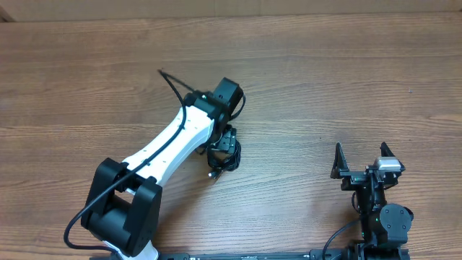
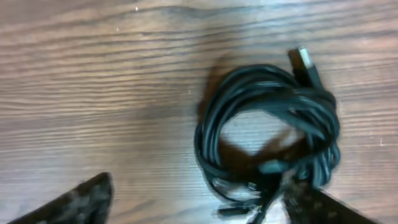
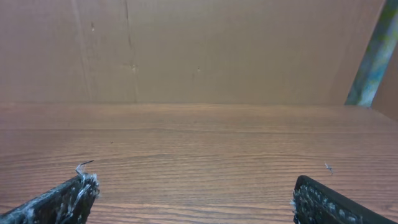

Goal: Untangle cables
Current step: 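Close the left gripper on the coil and lift it off the table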

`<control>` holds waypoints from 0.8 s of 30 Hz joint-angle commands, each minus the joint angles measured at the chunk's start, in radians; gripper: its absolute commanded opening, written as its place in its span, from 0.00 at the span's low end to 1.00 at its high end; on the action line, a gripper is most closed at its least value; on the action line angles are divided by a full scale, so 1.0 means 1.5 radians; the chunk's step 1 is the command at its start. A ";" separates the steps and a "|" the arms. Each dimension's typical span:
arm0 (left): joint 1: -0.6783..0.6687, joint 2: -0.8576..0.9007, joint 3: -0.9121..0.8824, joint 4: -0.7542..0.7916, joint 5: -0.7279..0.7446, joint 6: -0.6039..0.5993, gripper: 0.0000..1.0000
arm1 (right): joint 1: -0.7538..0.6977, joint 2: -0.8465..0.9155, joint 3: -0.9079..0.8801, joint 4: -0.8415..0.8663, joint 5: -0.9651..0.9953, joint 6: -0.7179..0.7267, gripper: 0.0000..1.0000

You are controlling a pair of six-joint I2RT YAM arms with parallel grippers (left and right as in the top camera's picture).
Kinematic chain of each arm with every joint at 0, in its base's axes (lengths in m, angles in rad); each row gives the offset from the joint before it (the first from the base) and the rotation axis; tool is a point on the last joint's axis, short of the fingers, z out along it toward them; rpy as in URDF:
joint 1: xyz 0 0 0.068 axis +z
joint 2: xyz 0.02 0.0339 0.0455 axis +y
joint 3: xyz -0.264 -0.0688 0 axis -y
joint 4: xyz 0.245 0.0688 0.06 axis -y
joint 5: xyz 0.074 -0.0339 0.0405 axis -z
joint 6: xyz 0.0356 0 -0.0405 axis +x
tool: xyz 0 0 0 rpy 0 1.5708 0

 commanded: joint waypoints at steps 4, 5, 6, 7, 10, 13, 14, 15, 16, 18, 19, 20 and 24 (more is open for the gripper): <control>0.002 -0.006 -0.136 0.107 0.064 -0.084 0.75 | -0.004 -0.005 -0.007 0.006 -0.022 0.003 1.00; 0.003 -0.006 -0.149 0.122 0.075 -0.086 0.70 | -0.004 -0.005 -0.007 0.007 -0.032 0.003 1.00; 0.003 -0.006 -0.161 0.138 0.082 -0.092 0.65 | -0.004 -0.005 -0.007 0.008 -0.041 0.003 1.00; 0.003 -0.006 -0.169 0.150 0.083 -0.096 0.57 | -0.004 -0.005 -0.007 0.009 -0.050 0.013 1.00; 0.003 -0.006 -0.181 0.182 0.072 -0.095 0.21 | -0.004 -0.005 -0.007 0.011 -0.088 0.169 1.00; 0.005 -0.008 -0.175 0.197 0.019 -0.095 0.04 | -0.004 -0.005 -0.007 0.019 -0.155 0.419 1.00; 0.008 -0.008 -0.166 0.196 0.007 -0.089 0.04 | -0.004 -0.005 -0.007 0.021 -0.181 0.480 1.00; 0.011 -0.008 -0.153 0.192 0.006 -0.072 0.04 | -0.004 -0.005 -0.007 0.021 -0.207 0.534 1.00; 0.013 -0.008 -0.138 0.184 0.010 -0.055 0.04 | -0.004 -0.005 -0.007 0.022 -0.224 0.560 1.00; 0.018 -0.009 -0.101 0.162 0.023 -0.008 0.04 | -0.004 -0.005 -0.007 0.025 -0.269 0.578 1.00; 0.019 -0.011 -0.083 0.150 0.026 0.017 0.04 | -0.004 -0.005 -0.007 0.024 -0.277 0.568 1.00; 0.019 -0.013 -0.061 0.136 0.027 0.046 0.04 | -0.004 -0.004 -0.007 0.024 -0.288 0.540 1.00; 0.019 -0.021 0.021 0.083 0.027 0.124 0.04 | -0.004 0.020 0.021 -0.034 -0.316 0.485 1.00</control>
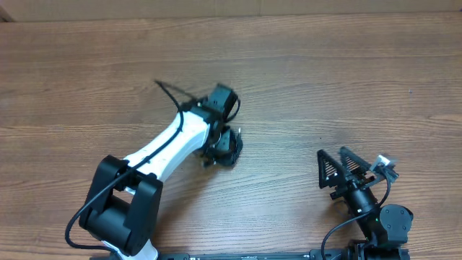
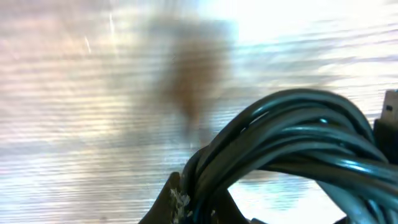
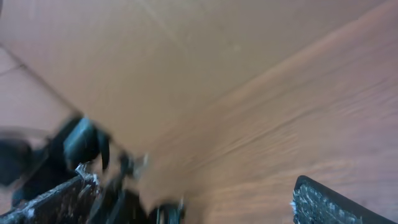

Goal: Untangle cables
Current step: 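Close the left gripper on the coil and lift it off the table, then move the right gripper toward the held coil and grasp a cable strand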

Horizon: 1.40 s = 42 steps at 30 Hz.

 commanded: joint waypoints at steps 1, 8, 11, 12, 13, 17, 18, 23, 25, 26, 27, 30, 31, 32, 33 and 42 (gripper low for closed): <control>0.001 -0.021 0.079 -0.026 -0.006 0.099 0.04 | -0.004 0.027 0.033 -0.052 -0.048 0.003 1.00; 0.001 -0.028 0.135 -0.061 0.014 0.106 0.04 | -0.004 0.167 0.159 -0.242 -0.108 0.001 0.99; 0.001 -0.028 0.135 -0.065 0.049 0.102 0.04 | -0.004 0.238 0.184 -0.176 -0.285 0.011 1.00; 0.001 -0.028 0.135 -0.069 0.066 0.086 0.04 | -0.004 0.258 0.183 -0.117 -0.345 0.021 1.00; 0.001 -0.028 0.135 -0.072 0.078 0.074 0.04 | -0.004 0.272 0.184 -0.078 -0.368 0.030 1.00; 0.001 -0.027 0.135 -0.083 0.117 -0.038 0.04 | -0.004 0.321 0.183 0.059 -0.372 0.062 0.95; 0.001 -0.028 0.135 -0.089 0.127 -0.089 0.04 | -0.004 0.332 0.183 0.079 -0.372 0.069 0.89; 0.001 -0.027 0.135 -0.125 0.182 -0.421 0.04 | 0.009 0.383 0.183 0.069 -0.353 0.137 0.85; 0.001 -0.027 0.135 -0.135 0.186 -0.543 0.04 | 0.027 0.406 0.183 0.041 -0.325 0.157 0.85; 0.001 -0.027 0.135 -0.140 0.191 -0.592 0.04 | 0.039 0.417 0.183 0.029 -0.308 0.172 0.89; 0.000 -0.027 0.135 -0.144 0.198 -0.637 0.04 | 0.055 0.431 0.183 0.024 -0.289 0.194 0.94; 0.000 -0.027 0.135 -0.149 0.212 -0.704 0.04 | 0.113 0.475 0.183 0.038 -0.226 0.259 0.96; 0.000 -0.027 0.135 -0.149 0.214 -0.722 0.04 | 0.134 0.490 0.183 0.050 -0.208 0.276 0.96; 0.000 -0.027 0.135 -0.149 0.214 -0.741 0.04 | 0.157 0.508 0.183 0.067 -0.189 0.285 0.95; 0.000 -0.027 0.135 -0.149 0.215 -0.757 0.04 | 0.179 0.524 0.183 0.082 -0.172 0.287 0.91; -0.006 -0.027 0.135 -0.147 0.222 -0.822 0.04 | 0.346 0.696 0.183 0.264 0.035 0.497 0.72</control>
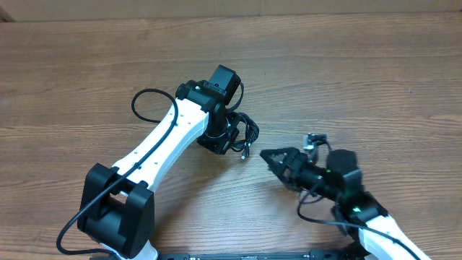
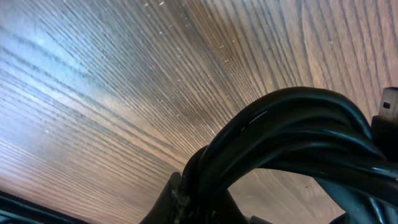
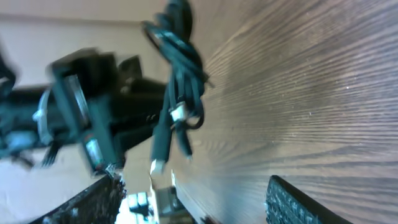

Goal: Untangle cables
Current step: 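Move the right gripper toward the held coil and grasp a cable strand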

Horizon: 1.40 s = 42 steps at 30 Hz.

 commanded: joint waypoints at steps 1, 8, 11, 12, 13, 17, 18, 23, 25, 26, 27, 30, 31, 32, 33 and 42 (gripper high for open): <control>-0.005 -0.017 0.013 0.001 0.023 -0.044 0.04 | 0.042 0.065 0.010 0.072 0.114 0.111 0.72; -0.010 -0.017 0.013 0.000 0.050 -0.040 0.04 | 0.082 0.194 0.010 0.282 0.112 0.111 0.46; -0.015 -0.017 0.013 0.000 0.049 -0.038 0.04 | 0.083 0.210 0.010 0.322 0.097 0.133 0.29; -0.017 -0.017 0.013 0.000 0.049 -0.035 0.05 | 0.083 0.210 0.010 0.327 0.092 0.140 0.22; -0.019 -0.017 0.013 0.003 0.044 -0.024 0.04 | 0.083 0.210 0.010 0.330 0.090 0.141 0.17; -0.023 -0.017 0.013 0.027 0.005 0.113 0.04 | 0.078 0.210 0.010 0.331 0.084 0.140 0.04; -0.023 -0.017 0.013 0.036 -0.015 0.181 0.04 | 0.075 0.210 0.010 0.331 0.080 0.140 0.04; -0.023 -0.017 0.013 0.038 -0.146 0.435 0.04 | 0.031 0.210 0.010 0.333 0.033 0.135 0.04; -0.023 -0.017 0.013 0.041 -0.168 0.473 0.04 | 0.014 0.210 0.010 0.333 0.023 0.136 0.04; -0.023 -0.017 0.013 0.047 -0.167 0.493 0.04 | 0.008 0.210 0.010 0.333 0.023 0.136 0.04; -0.023 -0.017 0.013 0.056 -0.162 0.518 0.04 | 0.005 0.210 0.010 0.333 0.023 0.136 0.04; -0.032 -0.017 0.013 0.085 -0.128 0.583 0.04 | 0.005 0.210 0.010 0.333 0.030 0.136 0.04; -0.038 -0.017 0.013 0.096 -0.114 0.601 0.04 | 0.005 0.210 0.010 0.333 0.031 0.136 0.04; -0.044 -0.017 0.013 0.104 -0.103 0.615 0.04 | 0.005 0.210 0.010 0.333 0.033 0.136 0.04; -0.052 -0.017 0.013 0.112 -0.091 0.631 0.04 | 0.005 0.210 0.010 0.332 0.038 0.135 0.04; -0.098 -0.017 0.013 0.098 -0.086 0.756 0.04 | 0.004 0.210 0.010 0.301 0.106 0.135 0.04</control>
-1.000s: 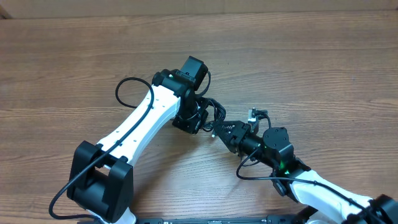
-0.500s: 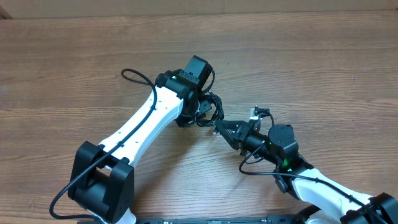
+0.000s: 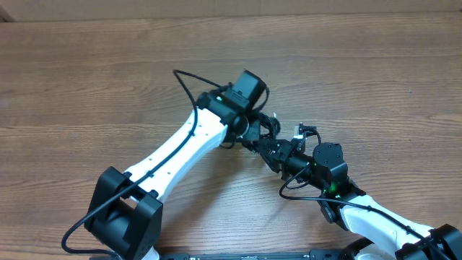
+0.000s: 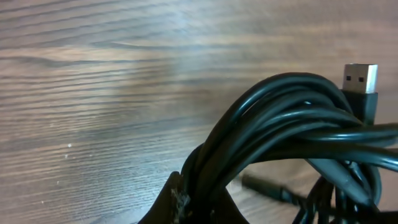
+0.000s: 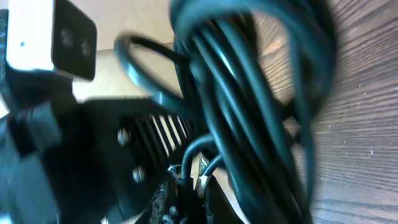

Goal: Untangle cables
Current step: 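Move the right gripper toward the held coil and grasp a cable strand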

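Observation:
A bundle of tangled black cables hangs between the two grippers near the table's middle. In the left wrist view the coil fills the frame, with a silver USB plug at its upper right. My left gripper is shut on the coil's left side, and from above it sits just left of the bundle. My right gripper comes in from the lower right. In its own view it is shut on a strand at the bottom of the coil.
The wooden table stretches all round, with a cardboard wall along the back edge. The left arm's own black wire loops out behind its wrist. The left wrist camera housing shows close by in the right wrist view.
The right gripper was open a short way right of the bundle; now it is shut on a strand of it. The left gripper with the bundle has shifted right and turned.
At first the bundle lay on the table under my open left gripper, and the right gripper stood open at the front right. Then the left gripper was shut on the coil. Later the right arm had reached toward it, open. Now both grippers hold the bundle.

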`<control>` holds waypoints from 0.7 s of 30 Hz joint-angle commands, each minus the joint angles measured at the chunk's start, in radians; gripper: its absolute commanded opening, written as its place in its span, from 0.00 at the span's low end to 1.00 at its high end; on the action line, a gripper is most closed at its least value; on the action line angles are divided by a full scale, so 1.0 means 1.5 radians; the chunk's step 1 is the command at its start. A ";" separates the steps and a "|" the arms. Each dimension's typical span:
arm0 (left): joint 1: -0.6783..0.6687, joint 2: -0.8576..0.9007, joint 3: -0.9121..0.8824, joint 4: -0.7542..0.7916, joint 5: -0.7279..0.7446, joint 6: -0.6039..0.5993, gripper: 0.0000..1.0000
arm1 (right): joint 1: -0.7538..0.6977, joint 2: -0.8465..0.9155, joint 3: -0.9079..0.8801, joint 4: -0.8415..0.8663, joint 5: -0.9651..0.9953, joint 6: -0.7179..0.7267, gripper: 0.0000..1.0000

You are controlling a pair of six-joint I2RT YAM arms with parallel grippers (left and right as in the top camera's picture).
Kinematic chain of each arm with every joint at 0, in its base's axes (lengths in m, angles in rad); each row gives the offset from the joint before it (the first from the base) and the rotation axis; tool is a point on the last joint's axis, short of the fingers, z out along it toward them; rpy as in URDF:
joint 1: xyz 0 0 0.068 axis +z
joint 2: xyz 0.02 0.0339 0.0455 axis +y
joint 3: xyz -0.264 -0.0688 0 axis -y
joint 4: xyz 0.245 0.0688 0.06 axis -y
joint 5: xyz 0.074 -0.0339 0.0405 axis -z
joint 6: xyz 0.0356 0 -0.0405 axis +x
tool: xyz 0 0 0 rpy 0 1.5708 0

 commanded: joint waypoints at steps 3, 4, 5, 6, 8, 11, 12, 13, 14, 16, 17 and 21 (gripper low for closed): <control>0.002 -0.017 0.011 -0.020 0.023 0.089 0.04 | -0.011 0.000 0.005 -0.009 0.065 -0.027 0.04; 0.005 -0.017 0.011 -0.020 0.024 0.090 0.04 | -0.011 0.000 0.005 -0.016 0.065 -0.040 0.04; 0.008 -0.017 0.011 -0.021 0.024 0.094 0.04 | -0.011 0.000 0.005 -0.023 0.065 -0.053 0.04; 0.009 -0.017 0.011 -0.021 0.024 0.102 0.04 | -0.011 0.000 0.005 -0.031 0.065 -0.062 0.04; 0.010 -0.017 0.011 -0.026 0.025 0.130 0.04 | -0.011 0.000 0.005 -0.034 0.065 -0.074 0.04; 0.010 -0.017 0.011 -0.044 0.031 0.143 0.04 | -0.011 0.000 0.005 -0.016 0.059 -0.074 0.04; 0.009 -0.017 0.011 -0.048 0.031 0.143 0.04 | -0.011 0.000 0.005 -0.005 0.052 -0.073 0.04; 0.009 -0.017 0.011 -0.051 0.031 0.143 0.04 | -0.011 0.000 0.005 0.007 0.044 -0.073 0.04; 0.009 -0.017 0.011 -0.053 0.031 0.143 0.04 | -0.011 0.000 0.005 0.020 0.034 -0.073 0.04; 0.010 -0.017 0.011 -0.053 0.031 0.142 0.04 | -0.012 -0.002 0.005 0.039 0.017 -0.071 0.04; 0.010 -0.017 0.011 -0.053 0.031 0.139 0.04 | -0.015 -0.004 0.005 0.046 0.008 -0.070 0.04; 0.010 -0.017 0.011 -0.053 0.040 0.138 0.04 | -0.034 -0.011 0.006 0.050 -0.006 -0.068 0.04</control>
